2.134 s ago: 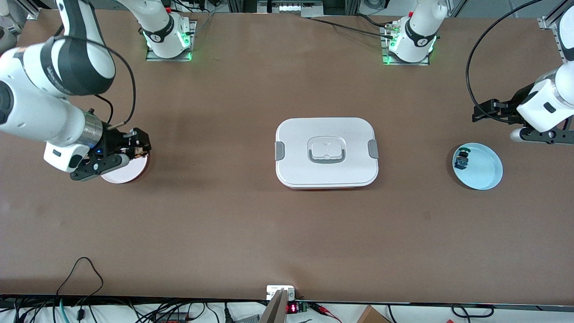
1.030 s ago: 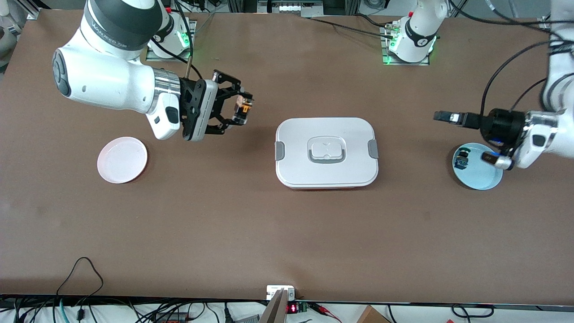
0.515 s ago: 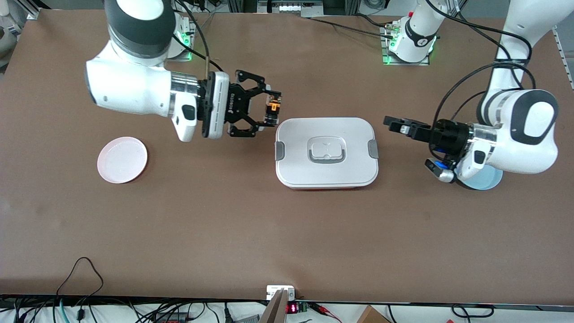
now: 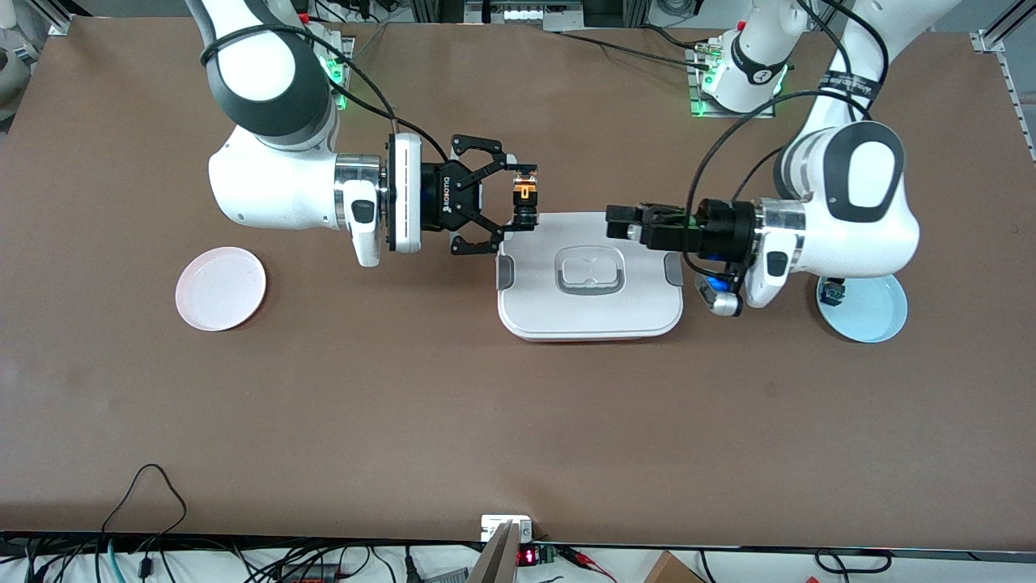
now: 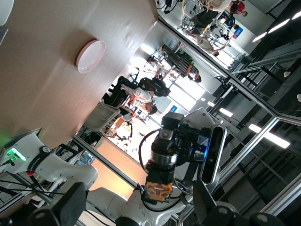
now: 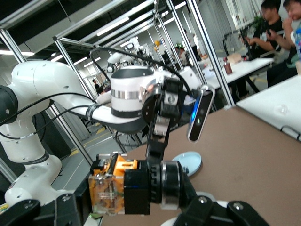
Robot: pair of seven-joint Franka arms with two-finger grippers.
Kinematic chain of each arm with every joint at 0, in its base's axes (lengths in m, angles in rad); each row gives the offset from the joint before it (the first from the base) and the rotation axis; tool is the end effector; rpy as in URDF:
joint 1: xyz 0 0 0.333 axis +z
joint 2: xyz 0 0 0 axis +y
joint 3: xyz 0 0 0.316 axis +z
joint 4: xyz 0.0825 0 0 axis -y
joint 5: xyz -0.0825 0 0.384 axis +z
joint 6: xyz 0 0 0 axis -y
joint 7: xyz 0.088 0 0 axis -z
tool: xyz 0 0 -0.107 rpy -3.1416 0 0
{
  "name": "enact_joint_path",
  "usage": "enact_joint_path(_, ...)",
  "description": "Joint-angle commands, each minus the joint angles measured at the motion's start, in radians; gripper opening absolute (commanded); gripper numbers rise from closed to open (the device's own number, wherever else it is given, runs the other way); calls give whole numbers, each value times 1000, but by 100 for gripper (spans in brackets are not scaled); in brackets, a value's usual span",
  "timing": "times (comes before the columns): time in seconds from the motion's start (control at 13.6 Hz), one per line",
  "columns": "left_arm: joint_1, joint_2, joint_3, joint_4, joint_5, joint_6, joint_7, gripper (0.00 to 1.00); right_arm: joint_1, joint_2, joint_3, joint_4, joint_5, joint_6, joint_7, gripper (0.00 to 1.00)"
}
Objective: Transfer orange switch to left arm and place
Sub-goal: 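Carry the switch over the white box toward the left gripper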
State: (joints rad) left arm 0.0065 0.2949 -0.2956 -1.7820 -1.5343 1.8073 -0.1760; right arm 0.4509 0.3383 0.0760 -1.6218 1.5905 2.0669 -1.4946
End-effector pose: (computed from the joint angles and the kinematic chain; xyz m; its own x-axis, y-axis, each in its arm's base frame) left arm 0.5961 -0.2456 0.4555 0.7853 -0.0307 -0.6184 0.6132 -0.0998 0.7836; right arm 0.5723 0.3854 0.4884 0.4198 0.1513 0.8949 0.9061 -0.0119 -0.4230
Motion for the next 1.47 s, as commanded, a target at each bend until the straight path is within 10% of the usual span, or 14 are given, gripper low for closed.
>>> enact_joint_path(0.0,9,-48,-60,-30,-36,90,-63,100,23,16,-2,-4,112,44,-174,0)
enact_joint_path(1.25,-57,-96,-115,-43,-24,303,13,100,68,19,-2,-6,134,136,-233,0)
enact_joint_path(1.4,-54,-96,-114,-43,-24,303,13,88,68,19,-2,-6,134,136,-230,0)
